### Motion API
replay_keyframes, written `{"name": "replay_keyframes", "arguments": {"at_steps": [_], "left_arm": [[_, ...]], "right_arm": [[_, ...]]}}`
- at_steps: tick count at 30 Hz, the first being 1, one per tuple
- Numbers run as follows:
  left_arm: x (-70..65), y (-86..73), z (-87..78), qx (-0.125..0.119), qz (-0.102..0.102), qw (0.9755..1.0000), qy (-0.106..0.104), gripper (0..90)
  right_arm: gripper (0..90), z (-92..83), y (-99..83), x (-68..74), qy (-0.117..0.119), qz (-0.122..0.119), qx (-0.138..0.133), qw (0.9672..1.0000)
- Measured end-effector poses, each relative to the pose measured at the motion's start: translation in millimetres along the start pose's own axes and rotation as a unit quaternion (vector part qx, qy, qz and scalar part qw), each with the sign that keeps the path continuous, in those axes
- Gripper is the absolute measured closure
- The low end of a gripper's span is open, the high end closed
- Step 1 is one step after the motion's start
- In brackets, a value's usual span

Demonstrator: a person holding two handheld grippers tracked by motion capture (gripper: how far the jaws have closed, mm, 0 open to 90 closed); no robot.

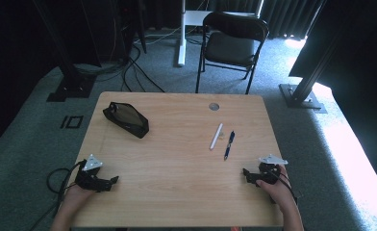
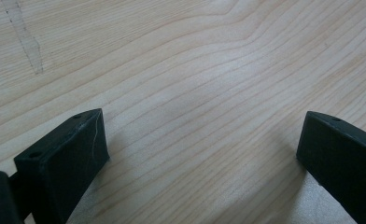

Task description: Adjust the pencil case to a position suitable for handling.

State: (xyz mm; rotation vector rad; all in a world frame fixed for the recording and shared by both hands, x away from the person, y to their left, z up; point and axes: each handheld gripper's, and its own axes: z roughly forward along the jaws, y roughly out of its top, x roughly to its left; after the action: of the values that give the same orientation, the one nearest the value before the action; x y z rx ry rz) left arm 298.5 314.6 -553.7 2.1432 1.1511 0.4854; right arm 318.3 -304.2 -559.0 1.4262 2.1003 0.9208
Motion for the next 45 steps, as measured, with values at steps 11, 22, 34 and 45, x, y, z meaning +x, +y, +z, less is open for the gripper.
{"name": "replay_keyframes", "arguments": {"at_steps": [11, 22, 34, 45], "left_arm": [[0.1, 0.2, 0.1, 0.000, 0.000, 1.0000, 0.000, 2.1], [0.1, 0.2, 0.1, 0.000, 0.001, 1.0000, 0.000, 2.1], [0.3, 0.3, 0.0, 0.001, 0.001, 1.0000, 0.000, 2.1], [0.7, 0.2, 0.0, 0.001, 0.003, 1.0000, -0.002, 2.1]], "right_arm": [[11.7, 1.2, 1.2, 1.7, 0.004, -0.004, -0.001, 1.0000], [11.9, 8.6, 15.9, 18.5, 0.027, -0.021, -0.004, 0.9994], [11.9, 14.1, 45.7, 34.8, 0.045, -0.021, -0.033, 0.9982], [11.9, 26.3, 74.3, 57.6, 0.055, -0.057, -0.046, 0.9958]]}}
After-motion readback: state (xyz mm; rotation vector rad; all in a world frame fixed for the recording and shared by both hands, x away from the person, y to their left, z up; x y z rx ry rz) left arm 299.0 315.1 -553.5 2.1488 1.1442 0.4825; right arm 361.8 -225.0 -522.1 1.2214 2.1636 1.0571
